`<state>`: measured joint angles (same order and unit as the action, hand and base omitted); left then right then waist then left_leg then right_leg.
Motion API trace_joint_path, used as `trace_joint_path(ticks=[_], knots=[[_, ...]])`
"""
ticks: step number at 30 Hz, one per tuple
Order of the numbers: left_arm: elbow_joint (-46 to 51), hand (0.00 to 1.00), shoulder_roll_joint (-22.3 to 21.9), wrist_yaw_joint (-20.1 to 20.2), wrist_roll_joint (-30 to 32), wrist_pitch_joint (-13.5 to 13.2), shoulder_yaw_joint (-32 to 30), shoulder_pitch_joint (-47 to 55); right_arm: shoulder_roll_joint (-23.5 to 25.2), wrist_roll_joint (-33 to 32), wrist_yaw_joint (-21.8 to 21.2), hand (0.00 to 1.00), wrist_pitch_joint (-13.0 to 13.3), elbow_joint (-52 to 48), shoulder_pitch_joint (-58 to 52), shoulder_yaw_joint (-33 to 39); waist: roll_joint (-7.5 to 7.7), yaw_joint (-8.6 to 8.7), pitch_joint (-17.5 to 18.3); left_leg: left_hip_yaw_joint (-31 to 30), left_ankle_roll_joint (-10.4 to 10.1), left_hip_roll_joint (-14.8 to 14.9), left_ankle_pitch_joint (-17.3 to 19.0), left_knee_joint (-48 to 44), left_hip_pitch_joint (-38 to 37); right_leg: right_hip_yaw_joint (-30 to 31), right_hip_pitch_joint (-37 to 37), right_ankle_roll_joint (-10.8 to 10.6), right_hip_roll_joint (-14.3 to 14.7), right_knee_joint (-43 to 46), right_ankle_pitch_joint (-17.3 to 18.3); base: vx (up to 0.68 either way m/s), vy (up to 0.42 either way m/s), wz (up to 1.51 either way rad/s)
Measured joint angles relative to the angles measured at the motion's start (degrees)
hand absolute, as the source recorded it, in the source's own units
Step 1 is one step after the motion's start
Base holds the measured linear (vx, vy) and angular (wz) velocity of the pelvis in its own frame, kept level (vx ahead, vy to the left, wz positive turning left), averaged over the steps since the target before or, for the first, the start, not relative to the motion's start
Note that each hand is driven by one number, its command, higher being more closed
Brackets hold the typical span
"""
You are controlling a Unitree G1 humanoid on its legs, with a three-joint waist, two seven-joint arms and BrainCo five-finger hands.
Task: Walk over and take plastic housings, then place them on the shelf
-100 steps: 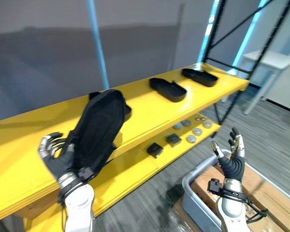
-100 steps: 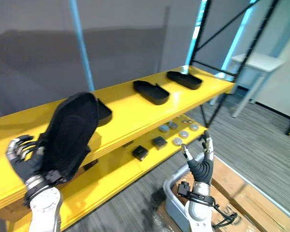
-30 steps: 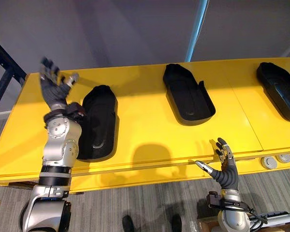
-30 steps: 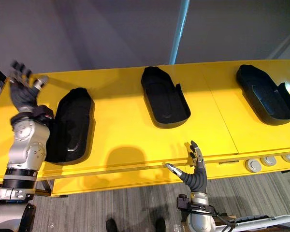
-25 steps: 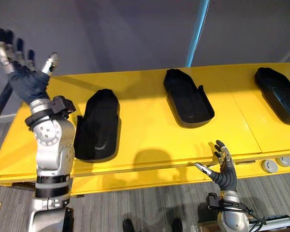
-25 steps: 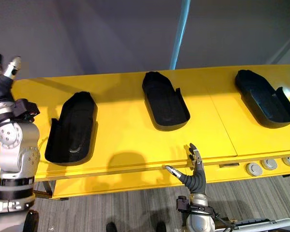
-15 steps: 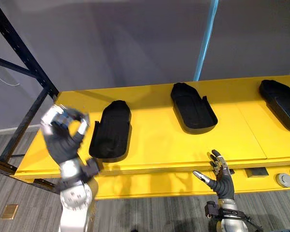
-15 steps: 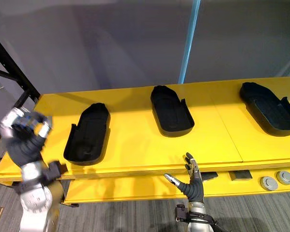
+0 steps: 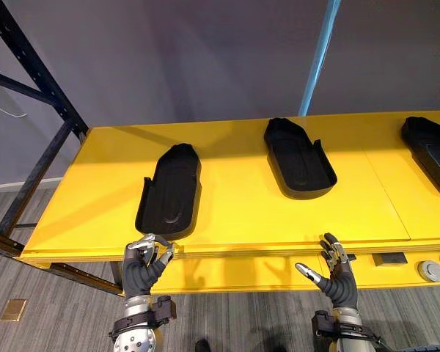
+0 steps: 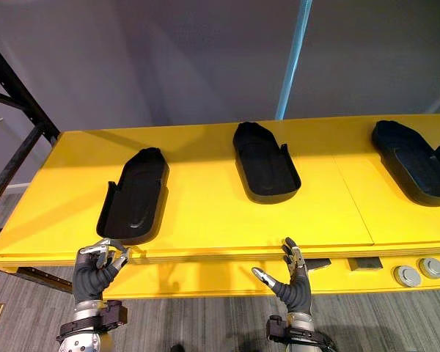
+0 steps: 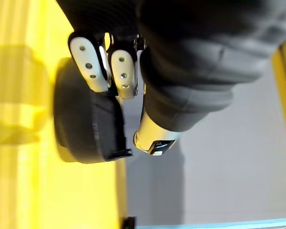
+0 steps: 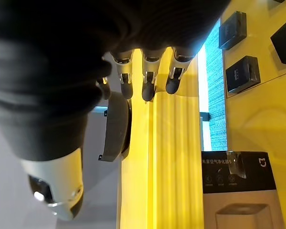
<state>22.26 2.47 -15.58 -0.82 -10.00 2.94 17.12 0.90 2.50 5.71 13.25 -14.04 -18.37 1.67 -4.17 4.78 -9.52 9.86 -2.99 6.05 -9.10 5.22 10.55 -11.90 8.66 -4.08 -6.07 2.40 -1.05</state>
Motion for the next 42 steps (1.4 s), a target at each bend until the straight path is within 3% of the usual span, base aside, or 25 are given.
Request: trace_joint_path(ticks=[10, 19, 28, 29, 33, 38, 39, 41, 42], knots=[[-9.27, 1.0, 0.68, -2.07, 0.36, 1.49, -6.27, -13.4, -0.06, 0.0, 1.55, 0.0, 1.12, 0.17, 3.05, 0.47, 1.38, 1.05, -1.73, 1.56, 0.05, 0.02, -0.08, -0.03, 2.19, 1.32, 3.19, 0.12, -0.02, 0.05, -0.47, -0.02, 0.002, -0.07], [-15.35, 1.0, 1.6, -5.07, 0.0, 1.73, -8.22, -23.68, -0.56, -0.2, 2.0, 0.0, 1.72, 1.46, 6.41, 0.21, 1.39, 2.24, -3.17, 2.39, 0.01, 0.12, -0.05, -0.02, 2.19, 2.0, 3.65, 0.15, 0.1, 0.02, -0.56, -0.01, 0.0, -0.05], [-21.14, 1.0, 4.26, -7.77, -0.19, 1.71, -8.82, -31.36, -0.62, -2.17, 1.84, 0.0, 2.14, 1.6, 7.61, -0.72, 1.38, 2.15, -3.83, 3.58, -0.02, 0.36, -0.03, 0.0, 2.44, 3.24, 4.51, 0.33, 0.41, -0.07, -1.0, -0.02, 0.004, -0.07], [-21.49, 0.0, 4.32, -8.0, -0.2, 1.75, -8.9, -31.97, -0.62, -2.18, 1.83, 0.0, 2.29, 1.63, 7.61, -0.74, 1.39, 2.23, -3.93, 3.63, -0.01, 0.37, -0.02, 0.0, 2.43, 3.27, 4.52, 0.33, 0.41, -0.07, -1.02, 0.0, 0.0, 0.0], [-19.68, 0.0, 3.91, -9.05, -1.22, 2.02, -8.74, -31.78, -0.63, -2.18, 1.85, 0.0, 2.76, 1.64, 7.66, -0.67, 1.37, 2.29, -4.18, 3.52, -0.01, 0.35, -0.03, -0.02, 2.44, 3.23, 4.48, 0.31, 0.41, -0.09, -1.04, 0.0, 0.002, 0.01], [0.87, 0.0, -0.85, -8.85, -1.23, 1.06, -4.94, -19.45, -0.62, -2.01, 2.19, 0.0, 2.15, 1.78, 7.23, 0.65, 1.4, 2.3, -4.33, 3.59, -0.19, 0.3, 0.11, -0.22, 0.19, 3.32, 1.79, 0.32, 0.45, -1.01, -1.04, 0.01, 0.007, 0.0], [4.46, 0.0, -1.43, -8.25, -1.24, -0.16, -3.6, -16.13, -0.59, -2.03, 2.17, 0.0, 1.4, 2.24, 6.91, 0.92, 1.44, 1.94, -4.39, 4.64, -0.58, 0.42, 0.48, -0.23, -1.78, 3.94, 0.16, 0.34, 0.57, -1.11, -1.02, 0.01, 0.008, -0.22], [7.99, 0.0, -1.6, -7.05, -1.23, -2.14, -3.15, -12.82, -0.43, -2.1, 2.14, 0.0, 1.31, 3.32, 6.71, 1.77, 1.7, 1.11, -4.39, 7.33, -1.31, 1.26, 2.84, -1.86, -4.7, 6.76, -1.82, 0.34, 1.17, -1.24, -0.97, -0.01, -0.002, -0.71], [8.77, 0.0, -1.62, -6.56, -1.24, -3.07, -3.17, -12.35, -0.52, -2.2, 2.15, 0.0, 1.25, 3.42, 6.49, 2.9, 1.94, 0.62, -4.53, 8.29, -1.56, 2.35, 6.54, -7.65, -4.46, 8.87, -2.78, 0.34, 1.45, -0.94, -0.97, -0.06, -0.017, -1.07]])
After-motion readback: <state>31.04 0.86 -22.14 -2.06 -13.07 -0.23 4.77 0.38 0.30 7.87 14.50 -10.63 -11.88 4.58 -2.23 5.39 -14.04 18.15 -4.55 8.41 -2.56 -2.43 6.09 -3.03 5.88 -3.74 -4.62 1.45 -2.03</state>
